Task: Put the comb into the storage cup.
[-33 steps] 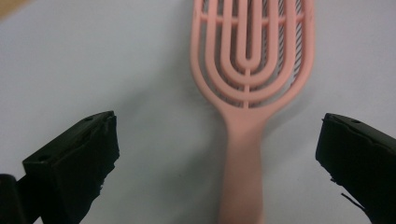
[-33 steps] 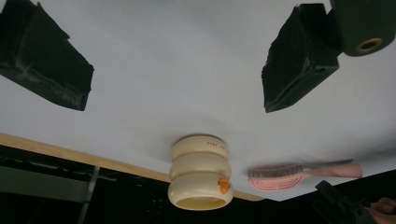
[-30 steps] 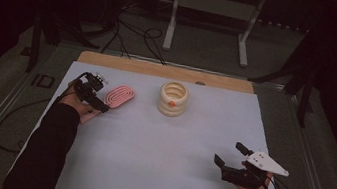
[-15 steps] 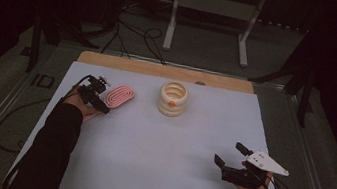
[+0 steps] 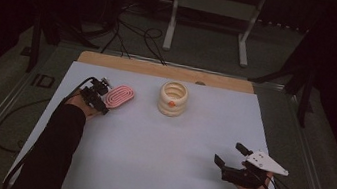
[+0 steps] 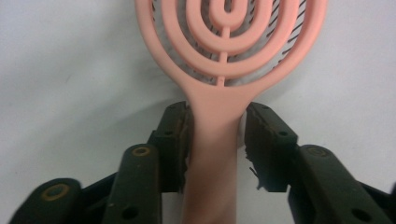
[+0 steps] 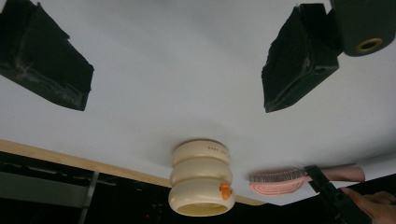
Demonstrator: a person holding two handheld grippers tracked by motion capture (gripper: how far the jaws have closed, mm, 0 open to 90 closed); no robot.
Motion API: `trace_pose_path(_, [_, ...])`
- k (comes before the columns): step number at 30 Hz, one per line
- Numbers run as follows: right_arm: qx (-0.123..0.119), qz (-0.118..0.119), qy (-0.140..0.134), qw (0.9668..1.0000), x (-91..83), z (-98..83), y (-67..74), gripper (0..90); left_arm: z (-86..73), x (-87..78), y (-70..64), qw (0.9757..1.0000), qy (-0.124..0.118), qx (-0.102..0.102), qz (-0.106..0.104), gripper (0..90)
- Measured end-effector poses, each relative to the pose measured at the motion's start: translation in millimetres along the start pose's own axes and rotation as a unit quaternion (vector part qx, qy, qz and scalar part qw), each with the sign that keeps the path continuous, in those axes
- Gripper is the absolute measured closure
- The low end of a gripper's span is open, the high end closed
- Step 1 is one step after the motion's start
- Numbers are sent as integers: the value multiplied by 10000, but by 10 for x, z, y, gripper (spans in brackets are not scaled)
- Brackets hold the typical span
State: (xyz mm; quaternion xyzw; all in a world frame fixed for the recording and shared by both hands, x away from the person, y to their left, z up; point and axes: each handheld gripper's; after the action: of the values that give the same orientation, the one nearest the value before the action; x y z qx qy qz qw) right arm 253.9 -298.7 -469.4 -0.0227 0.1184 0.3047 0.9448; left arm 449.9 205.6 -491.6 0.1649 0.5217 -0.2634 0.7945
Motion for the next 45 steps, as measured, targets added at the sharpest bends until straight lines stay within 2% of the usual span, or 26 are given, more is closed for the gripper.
trace_pose_path(1, [-1, -4, 0, 10000, -1, 1, -1, 88, 0, 0, -1, 10000, -11, 2, -4, 671])
trace_pose_path(4, [-8, -20, -2, 10000, -2, -1, -6, 88, -2, -2, -7, 10000, -22, -2, -12, 697])
trace_pose_path(8, [-7, -27, -8, 10000, -2, -1, -9, 88, -3, -5, -11, 10000, -21, 42, -6, 703])
trace_pose_path(13, [-11, -12, 3, 10000, 0, -2, -7, 88, -4, -16, -27, 9999, -61, 52, 140, 705])
trace_pose_path(16, [-7, -16, -1, 10000, 1, -2, -8, 88, -5, -60, -33, 9995, -207, 18, 228, 705])
trace_pose_path(18, [-2, -17, -4, 10000, 1, -2, -8, 88, -5, -60, -33, 9995, -207, 18, 228, 705])
trace_pose_path(24, [-1, -23, -1, 10000, 4, 3, -7, 88, 0, -227, -95, 9971, -717, 27, 271, 705])
trace_pose_path(25, [-14, -19, -6, 10000, 3, 6, -10, 88, -11, -283, -139, 9954, -918, 47, 280, 705])
trace_pose_path(28, [27, -36, -2, 10000, 0, 12, -14, 88, -16, -307, -160, 9948, -982, 71, 264, 705])
trace_pose_path(30, [75, -15, 12, 10000, 5, 12, -17, 88, -51, -419, -289, 9908, -1304, 179, 322, 705])
trace_pose_path(33, [70, -4, 41, 10000, 16, 13, -7, 88, -54, -433, -302, 9904, -1331, 208, 326, 704])
trace_pose_path(34, [80, 16, 65, 9999, 35, 16, 9, 82, -78, -512, -386, 9868, -1573, 216, 326, 705])
trace_pose_path(38, [132, 27, 109, 9998, 55, 25, 20, 77, -125, -596, -505, 9821, -1835, 310, 287, 704])
trace_pose_path(39, [132, 27, 109, 9998, 55, 25, 20, 77, -125, -596, -505, 9821, -1835, 310, 287, 705])
trace_pose_path(40, [192, 39, 110, 9997, 72, 35, 25, 75, -158, -625, -590, 9792, -1966, 418, 274, 704])
trace_pose_path(41, [192, 39, 110, 9997, 72, 35, 25, 75, -158, -625, -590, 9792, -1966, 418, 274, 705])
trace_pose_path(42, [188, 49, 117, 9997, 78, 36, 23, 75, -173, -635, -627, 9780, -2022, 460, 241, 705])
trace_pose_path(43, [199, 55, 134, 9997, 86, 39, 29, 75, -194, -645, -683, 9754, -2134, 503, 216, 704])
trace_pose_path(45, [166, 45, 171, 9997, 106, 51, 40, 75, -216, -661, -746, 9729, -2235, 541, 229, 704])
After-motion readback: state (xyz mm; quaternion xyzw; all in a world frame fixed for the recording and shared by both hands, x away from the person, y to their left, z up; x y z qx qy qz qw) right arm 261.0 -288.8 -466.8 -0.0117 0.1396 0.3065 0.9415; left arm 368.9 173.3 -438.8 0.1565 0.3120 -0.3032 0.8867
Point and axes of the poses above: each handheld gripper's, and its own axes: x roughly forward along the jaws, z roughly out of its top, y roughly to its left, and after that the axes turned 8 degrees about -y, right-handed
